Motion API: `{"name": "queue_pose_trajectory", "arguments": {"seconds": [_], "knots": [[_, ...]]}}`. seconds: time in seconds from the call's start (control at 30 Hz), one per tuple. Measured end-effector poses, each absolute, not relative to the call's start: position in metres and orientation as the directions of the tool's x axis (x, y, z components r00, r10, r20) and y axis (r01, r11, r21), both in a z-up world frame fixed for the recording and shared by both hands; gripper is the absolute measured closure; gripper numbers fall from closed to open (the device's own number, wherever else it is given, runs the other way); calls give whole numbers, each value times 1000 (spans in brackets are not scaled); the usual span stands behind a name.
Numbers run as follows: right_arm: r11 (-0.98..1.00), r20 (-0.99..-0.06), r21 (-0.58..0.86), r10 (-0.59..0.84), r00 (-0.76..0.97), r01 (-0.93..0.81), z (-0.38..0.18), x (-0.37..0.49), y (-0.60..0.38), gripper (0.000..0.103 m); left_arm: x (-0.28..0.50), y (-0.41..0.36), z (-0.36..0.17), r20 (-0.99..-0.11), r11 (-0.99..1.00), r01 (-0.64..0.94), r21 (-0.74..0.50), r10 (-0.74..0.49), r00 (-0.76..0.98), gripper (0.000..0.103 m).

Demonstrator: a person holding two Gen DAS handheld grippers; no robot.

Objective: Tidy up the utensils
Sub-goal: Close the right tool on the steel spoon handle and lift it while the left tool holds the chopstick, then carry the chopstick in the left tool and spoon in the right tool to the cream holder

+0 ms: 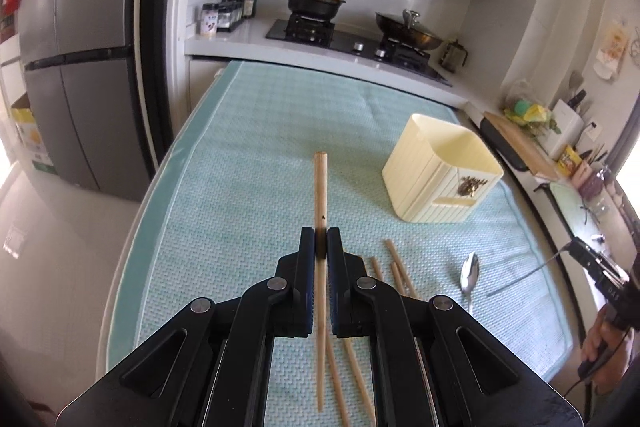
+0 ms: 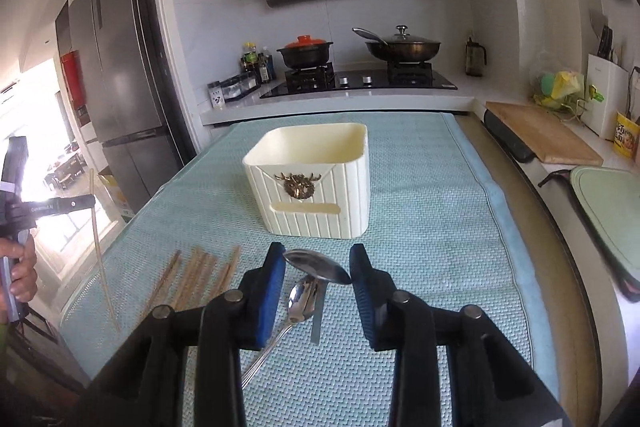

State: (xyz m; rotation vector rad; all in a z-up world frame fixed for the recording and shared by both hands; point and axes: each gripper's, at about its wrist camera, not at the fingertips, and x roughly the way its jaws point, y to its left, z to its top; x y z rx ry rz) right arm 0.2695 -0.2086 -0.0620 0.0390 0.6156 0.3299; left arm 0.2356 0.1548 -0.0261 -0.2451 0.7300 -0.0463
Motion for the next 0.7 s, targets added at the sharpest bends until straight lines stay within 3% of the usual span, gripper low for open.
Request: {"name": "queue_pose_trajectory", "arguments": {"seconds": [0.03,0.1,0.27,0.37,0.47,0.53,0.6,0.7], "knots": [[948,-555,129,313,771,-292,-61,269,-208,74,235,155,-24,-649,970,-39,-239,-130,750,99],[947,-557,131,314,769,-292,-62,273,-208,90,236,154,-23,-643,970,-35,-239,-131,755,99],[949,-587,145,311,748,-281,-75,286,-215,98,241,155,-27,-647,969,-40,-245,-132,751,99],[954,-608,151,296,737,-259,-79,288,-224,98,239,156,-31,-649,968,-46,-248,-131,749,99],[949,-628,221,316,711,-225,-85,285,-239,96,238,157,-35,-654,969,-51,-243,-125,746,99],[943,-648,262,330,686,-206,-93,282,-249,90,238,159,-38,-660,967,-55,-247,-126,741,99],[940,-675,276,339,655,-202,-105,277,-253,69,238,160,-42,-665,967,-58,-249,-127,736,99],[920,-718,286,391,575,-268,-128,261,-241,62,239,159,-46,-670,966,-57,-250,-130,731,99]]}}
